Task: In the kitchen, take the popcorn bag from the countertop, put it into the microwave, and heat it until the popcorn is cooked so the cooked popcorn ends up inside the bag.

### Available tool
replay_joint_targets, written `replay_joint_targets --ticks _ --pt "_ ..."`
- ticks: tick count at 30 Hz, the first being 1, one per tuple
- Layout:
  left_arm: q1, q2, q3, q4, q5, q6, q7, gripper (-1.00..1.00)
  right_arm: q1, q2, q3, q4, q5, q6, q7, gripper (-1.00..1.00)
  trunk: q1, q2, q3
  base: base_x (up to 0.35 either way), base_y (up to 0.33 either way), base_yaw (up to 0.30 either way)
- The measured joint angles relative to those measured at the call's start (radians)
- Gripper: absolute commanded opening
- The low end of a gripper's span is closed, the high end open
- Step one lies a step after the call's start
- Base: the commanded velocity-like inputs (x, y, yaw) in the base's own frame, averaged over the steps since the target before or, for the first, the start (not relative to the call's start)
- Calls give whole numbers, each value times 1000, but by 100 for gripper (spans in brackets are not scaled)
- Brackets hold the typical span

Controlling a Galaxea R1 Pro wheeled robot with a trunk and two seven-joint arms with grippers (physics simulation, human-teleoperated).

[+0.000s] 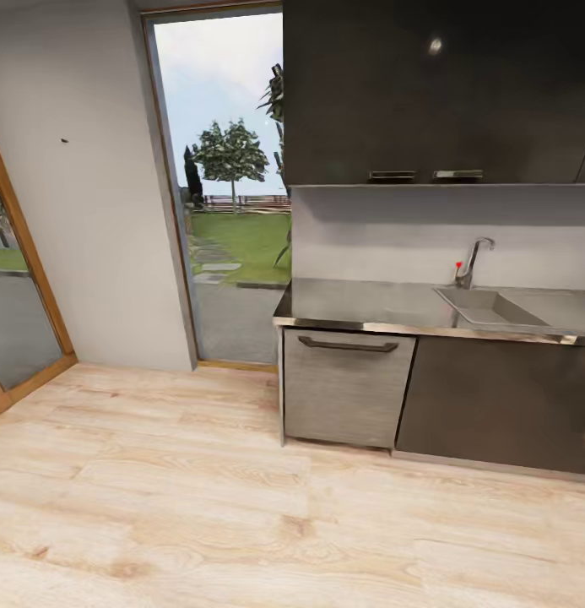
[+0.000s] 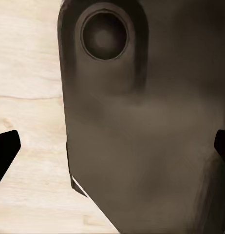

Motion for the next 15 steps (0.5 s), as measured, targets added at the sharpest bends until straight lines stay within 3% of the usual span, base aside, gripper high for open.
replay_joint_targets --ticks 8,15 --pt "-3 9 -3 -26 0 -15 -1 100 11 3 -1 1 0 -13 3 100 0 0 0 0 0 -2" --pt "-3 9 -3 -35 0 -18 -1 100 11 3 -5 4 -14 -49 3 100 0 0 3 0 0 -223"
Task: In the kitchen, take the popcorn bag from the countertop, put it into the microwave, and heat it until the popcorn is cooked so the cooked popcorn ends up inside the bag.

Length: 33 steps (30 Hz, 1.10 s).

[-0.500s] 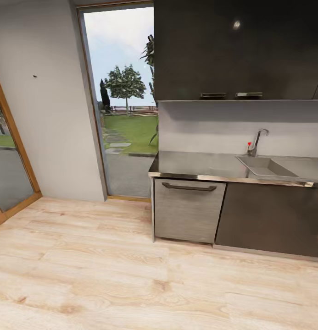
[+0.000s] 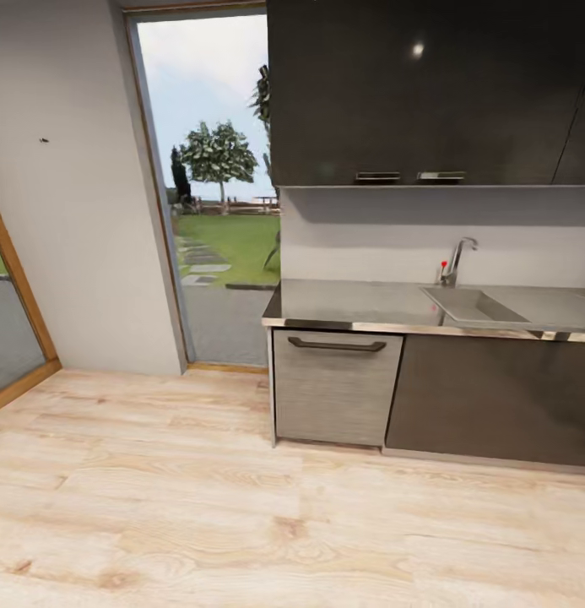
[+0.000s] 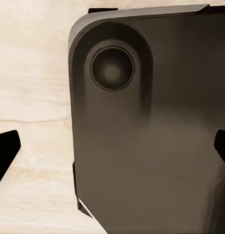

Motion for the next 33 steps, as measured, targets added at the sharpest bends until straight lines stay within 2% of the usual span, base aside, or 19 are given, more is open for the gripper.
replay_joint_targets --ticks 33 --pt "0 0 0 0 0 0 0 100 0 0 0 2 -1 -6 0 100 0 0 19 0 0 -269"
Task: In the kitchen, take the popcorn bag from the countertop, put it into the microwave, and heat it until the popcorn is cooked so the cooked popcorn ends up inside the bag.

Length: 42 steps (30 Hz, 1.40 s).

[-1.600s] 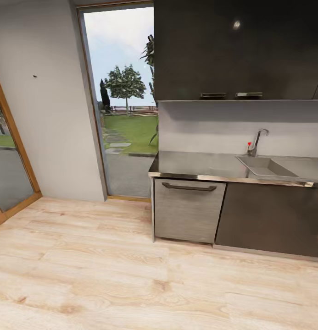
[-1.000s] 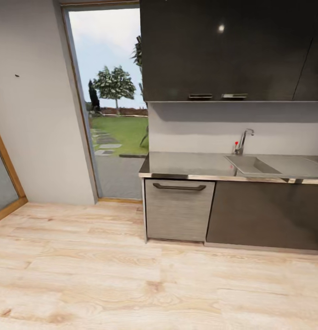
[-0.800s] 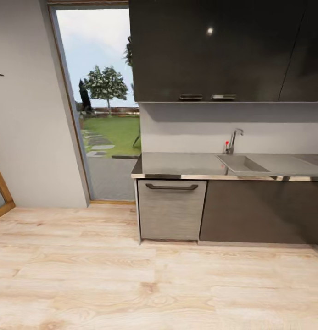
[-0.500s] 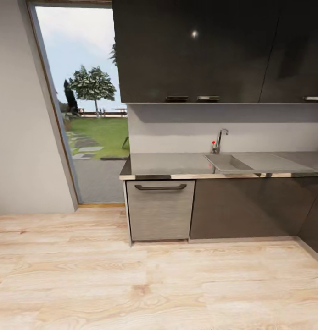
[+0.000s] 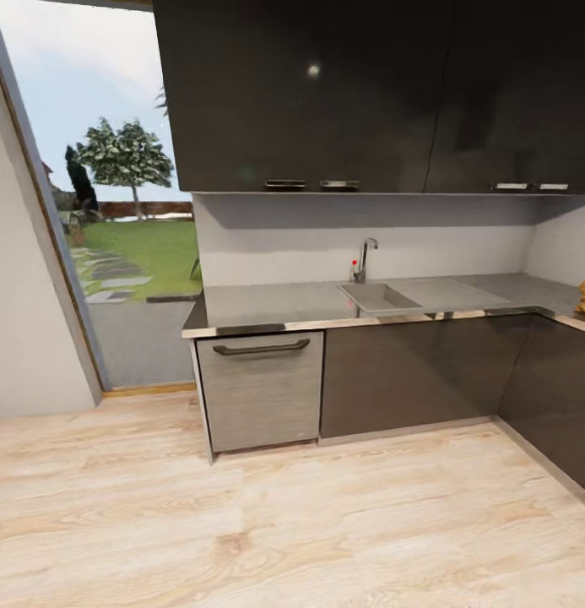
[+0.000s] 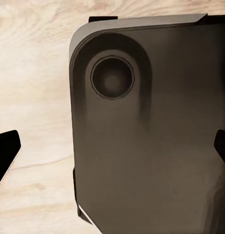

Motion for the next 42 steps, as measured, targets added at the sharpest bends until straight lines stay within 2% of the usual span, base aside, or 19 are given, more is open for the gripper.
replay_joint_targets --ticks 42 --pt "0 0 0 0 0 0 0 100 0 -1 0 1 1 0 3 100 0 0 21 0 0 -273"
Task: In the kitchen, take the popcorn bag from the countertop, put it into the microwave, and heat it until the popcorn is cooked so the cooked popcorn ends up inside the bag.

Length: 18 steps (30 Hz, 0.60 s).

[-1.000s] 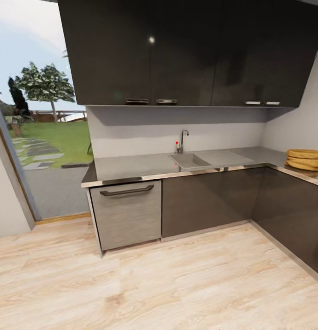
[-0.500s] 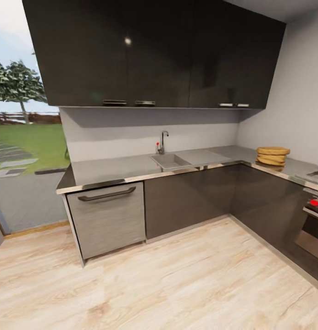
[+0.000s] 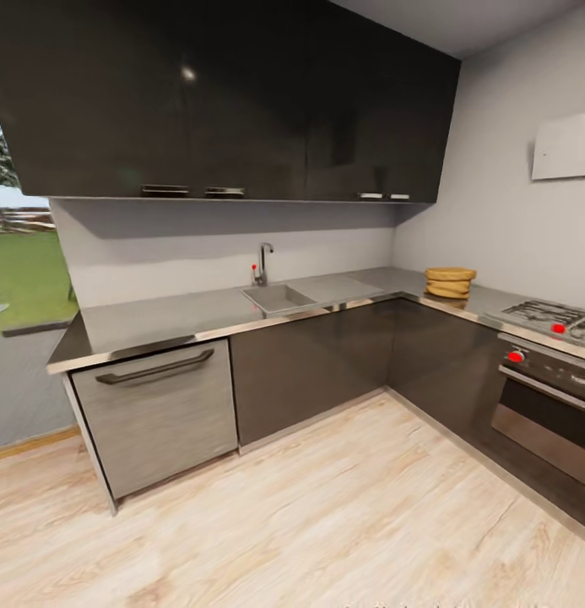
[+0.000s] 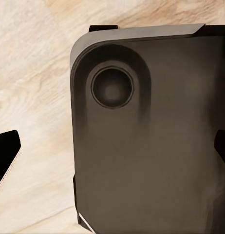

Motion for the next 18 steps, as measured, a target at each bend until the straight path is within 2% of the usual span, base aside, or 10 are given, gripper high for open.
replay_joint_targets --ticks 18 --pt "0 0 0 0 0 0 0 100 0 -2 0 2 -1 0 6 100 0 0 0 0 0 -284"
